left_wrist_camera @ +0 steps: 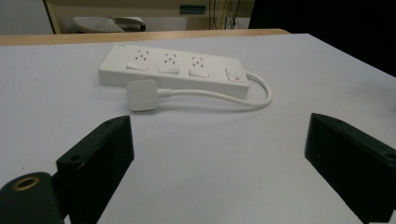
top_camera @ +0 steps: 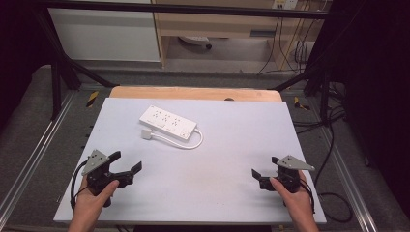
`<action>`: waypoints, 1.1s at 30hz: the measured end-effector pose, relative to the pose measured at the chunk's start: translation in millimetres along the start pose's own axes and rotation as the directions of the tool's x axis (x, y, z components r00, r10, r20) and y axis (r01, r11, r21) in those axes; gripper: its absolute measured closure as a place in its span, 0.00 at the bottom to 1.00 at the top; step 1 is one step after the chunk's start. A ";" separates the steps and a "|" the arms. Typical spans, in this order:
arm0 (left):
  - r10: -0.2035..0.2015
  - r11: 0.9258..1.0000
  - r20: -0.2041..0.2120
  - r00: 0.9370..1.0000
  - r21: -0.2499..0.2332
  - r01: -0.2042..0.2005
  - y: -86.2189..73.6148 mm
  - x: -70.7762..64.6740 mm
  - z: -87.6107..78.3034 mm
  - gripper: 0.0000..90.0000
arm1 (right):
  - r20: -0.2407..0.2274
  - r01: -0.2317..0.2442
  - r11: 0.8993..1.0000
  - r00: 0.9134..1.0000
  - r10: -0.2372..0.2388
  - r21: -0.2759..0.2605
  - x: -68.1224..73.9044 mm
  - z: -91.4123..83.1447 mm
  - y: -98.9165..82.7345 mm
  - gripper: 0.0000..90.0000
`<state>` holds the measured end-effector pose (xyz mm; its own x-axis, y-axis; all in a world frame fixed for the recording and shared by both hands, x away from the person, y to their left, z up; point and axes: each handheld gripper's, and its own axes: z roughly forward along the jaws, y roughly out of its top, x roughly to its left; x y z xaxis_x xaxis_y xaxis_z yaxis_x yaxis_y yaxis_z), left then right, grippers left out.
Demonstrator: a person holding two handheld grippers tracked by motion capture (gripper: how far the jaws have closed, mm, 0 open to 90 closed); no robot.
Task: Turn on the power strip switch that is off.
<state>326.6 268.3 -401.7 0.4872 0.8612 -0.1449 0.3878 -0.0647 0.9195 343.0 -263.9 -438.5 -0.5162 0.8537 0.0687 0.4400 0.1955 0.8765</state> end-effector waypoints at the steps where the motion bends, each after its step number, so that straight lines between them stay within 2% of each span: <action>1: -0.002 1.000 -0.002 1.000 -0.002 0.002 0.2 -0.1 0.4 0.09 | 0.001 0.000 1.000 1.000 0.000 -0.002 0.1 -0.2 0.1 0.07; 6: -0.005 1.000 0.003 1.000 0.001 0.005 1.9 -1.3 3.1 0.09 | 0.000 -0.001 1.000 1.000 0.001 -0.011 -0.9 -1.1 0.7 0.07; 11: -0.027 1.000 0.003 1.000 -0.012 0.027 4.4 0.5 4.0 0.10 | 0.002 -0.012 1.000 1.000 0.012 -0.018 -1.0 -3.7 0.3 0.07; 13: -0.040 0.999 -0.011 0.999 -0.014 0.040 6.5 0.2 5.0 0.11 | 0.003 -0.012 1.000 1.000 0.012 -0.024 -1.3 -3.2 0.7 0.07; 16: -0.039 0.999 -0.014 0.999 -0.013 0.039 6.4 -0.1 4.8 0.12 | 0.010 -0.013 1.000 1.000 0.014 -0.020 -1.2 -3.6 1.2 0.07; 21: -0.051 0.998 -0.035 0.998 -0.026 0.050 8.5 2.7 -1.5 0.16 | 0.005 -0.004 1.000 1.000 0.004 -0.023 0.9 -5.8 1.4 0.07; 23: -0.049 0.998 -0.042 0.998 -0.029 0.048 11.1 2.9 -4.8 0.23 | 0.001 -0.006 1.000 1.000 0.006 -0.030 1.3 -6.0 1.8 0.07; 24: -0.042 0.999 -0.044 0.998 -0.025 0.041 12.8 3.3 -6.2 0.23 | 0.001 -0.006 1.000 1.000 0.006 -0.030 1.3 -6.0 1.8 0.07; 25: -0.042 0.999 -0.046 0.998 -0.032 0.040 16.1 3.5 -8.3 0.30 | -0.002 -0.007 1.000 1.000 0.007 -0.031 1.2 -5.4 1.9 0.07; 29: -0.029 0.999 -0.043 0.999 -0.021 0.028 22.8 3.7 -9.0 0.47 | -0.005 -0.004 1.000 1.000 0.004 -0.025 1.9 -3.0 2.0 0.07; 30: -0.024 1.000 -0.038 0.999 -0.016 0.023 24.8 3.2 -9.0 0.47 | -0.005 -0.004 1.000 1.000 0.004 -0.025 1.9 -3.0 2.0 0.07; 31: -0.020 1.000 -0.034 0.999 -0.017 0.020 26.6 2.6 -9.1 0.55 | -0.005 0.001 1.000 1.000 -0.001 -0.024 2.6 -2.6 2.0 0.07; 32: -0.019 1.000 -0.027 0.999 -0.020 0.018 28.1 2.2 -8.5 0.55 | -0.005 0.001 1.000 1.000 -0.001 -0.024 2.6 -2.6 2.0 0.07; 33: -0.015 1.000 -0.023 1.000 -0.020 0.014 29.7 1.9 -7.5 0.62 | -0.006 -0.001 1.000 1.000 0.001 -0.023 3.4 -2.2 2.0 0.07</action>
<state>333.2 271.8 -371.9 0.4635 0.8733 -0.1503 0.3789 -0.0421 0.9245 340.4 -261.7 -435.4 -0.5198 0.8512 0.0723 0.4235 0.1832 0.8872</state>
